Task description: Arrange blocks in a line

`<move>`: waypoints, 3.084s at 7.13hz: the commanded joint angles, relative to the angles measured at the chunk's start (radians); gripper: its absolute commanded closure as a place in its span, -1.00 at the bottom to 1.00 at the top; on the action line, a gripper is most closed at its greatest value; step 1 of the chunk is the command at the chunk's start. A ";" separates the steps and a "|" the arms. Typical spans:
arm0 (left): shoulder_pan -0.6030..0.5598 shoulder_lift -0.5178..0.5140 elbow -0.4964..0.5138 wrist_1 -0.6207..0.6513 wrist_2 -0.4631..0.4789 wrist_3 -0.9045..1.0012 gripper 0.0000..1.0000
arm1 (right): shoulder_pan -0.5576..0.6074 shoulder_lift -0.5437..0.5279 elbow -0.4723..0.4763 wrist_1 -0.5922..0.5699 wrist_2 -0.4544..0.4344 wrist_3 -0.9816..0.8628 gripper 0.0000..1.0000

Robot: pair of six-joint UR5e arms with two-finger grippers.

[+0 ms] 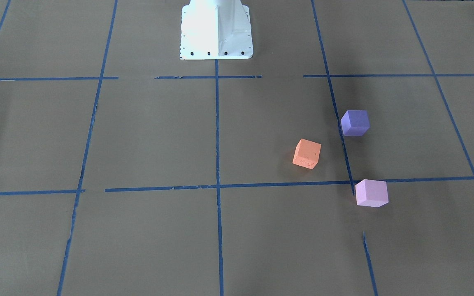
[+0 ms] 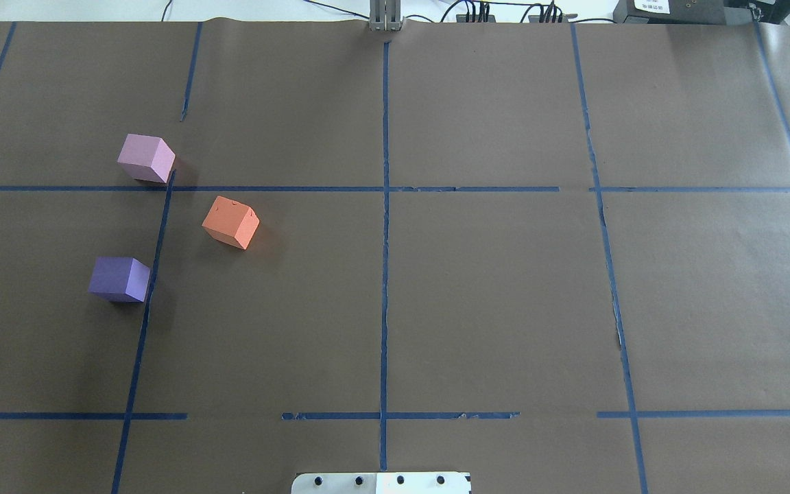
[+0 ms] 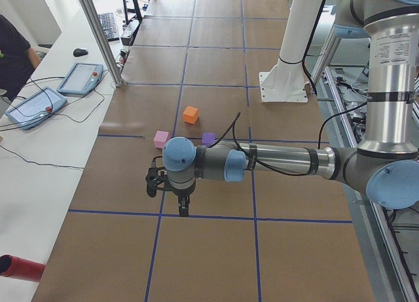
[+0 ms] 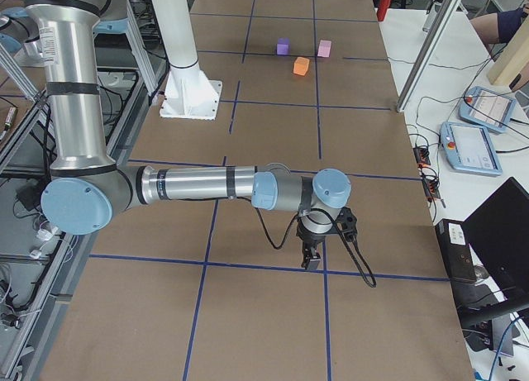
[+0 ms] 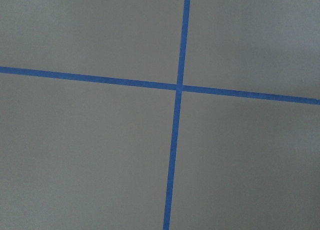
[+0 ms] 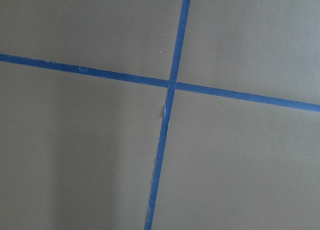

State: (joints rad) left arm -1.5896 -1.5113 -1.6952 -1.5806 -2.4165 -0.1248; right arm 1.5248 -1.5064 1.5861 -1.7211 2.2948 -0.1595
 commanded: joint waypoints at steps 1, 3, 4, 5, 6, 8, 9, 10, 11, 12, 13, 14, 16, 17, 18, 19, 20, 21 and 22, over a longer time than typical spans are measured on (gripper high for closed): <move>0.055 -0.018 -0.012 -0.004 0.002 0.007 -1.00 | 0.000 0.000 0.000 0.000 0.000 0.000 -1.00; 0.137 -0.085 -0.029 -0.001 0.030 -0.004 -1.00 | 0.000 0.000 0.000 0.000 0.000 0.000 -1.00; 0.199 -0.110 -0.049 -0.002 0.030 -0.004 -1.00 | 0.000 0.000 0.000 0.000 0.000 0.000 -1.00; 0.254 -0.151 -0.057 -0.001 0.031 -0.018 -1.00 | 0.000 0.000 0.000 0.000 0.000 0.000 -1.00; 0.310 -0.199 -0.064 -0.001 0.033 -0.107 -1.00 | 0.000 0.000 0.000 0.000 0.000 0.000 -1.00; 0.409 -0.297 -0.064 -0.001 0.033 -0.227 -1.00 | 0.000 0.000 0.000 0.000 0.000 0.000 -1.00; 0.454 -0.344 -0.054 -0.001 0.042 -0.284 -1.00 | 0.000 0.000 0.000 0.000 0.000 0.000 -1.00; 0.514 -0.395 -0.063 -0.001 0.103 -0.311 -1.00 | 0.000 0.000 0.000 0.000 0.000 0.000 -1.00; 0.573 -0.444 -0.067 -0.008 0.149 -0.397 -1.00 | 0.000 0.000 0.000 0.000 0.000 0.000 -1.00; 0.632 -0.484 -0.049 -0.037 0.169 -0.429 -1.00 | 0.000 0.000 0.000 0.000 0.000 0.000 -1.00; 0.663 -0.486 -0.014 -0.132 0.186 -0.440 -1.00 | 0.000 0.000 0.000 0.000 0.000 0.000 -1.00; 0.759 -0.489 -0.008 -0.177 0.289 -0.535 -1.00 | 0.000 0.000 0.000 0.000 0.000 0.000 -1.00; 0.819 -0.497 0.014 -0.182 0.330 -0.547 -1.00 | 0.000 0.000 0.000 0.000 0.000 0.000 -1.00; 0.820 -0.506 0.019 -0.183 0.332 -0.546 -1.00 | 0.000 0.000 0.000 0.000 0.000 0.000 -1.00; 0.827 -0.532 0.060 -0.188 0.330 -0.541 -1.00 | 0.000 0.000 0.000 0.000 0.000 0.000 -1.00; 0.838 -0.555 0.095 -0.190 0.327 -0.538 -1.00 | 0.000 0.000 0.000 0.000 0.000 0.000 -1.00; 0.838 -0.553 0.095 -0.180 0.327 -0.538 -1.00 | 0.000 0.000 0.000 0.000 0.000 0.000 -1.00; 0.836 -0.552 0.095 -0.174 0.329 -0.538 -1.00 | 0.000 0.000 0.000 0.000 0.000 0.000 -1.00; 0.836 -0.547 0.098 -0.174 0.329 -0.538 -1.00 | 0.000 0.000 0.000 0.000 0.000 0.000 -1.00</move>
State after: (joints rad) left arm -0.7535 -2.0614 -1.6009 -1.7578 -2.0882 -0.6628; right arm 1.5248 -1.5064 1.5861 -1.7211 2.2948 -0.1595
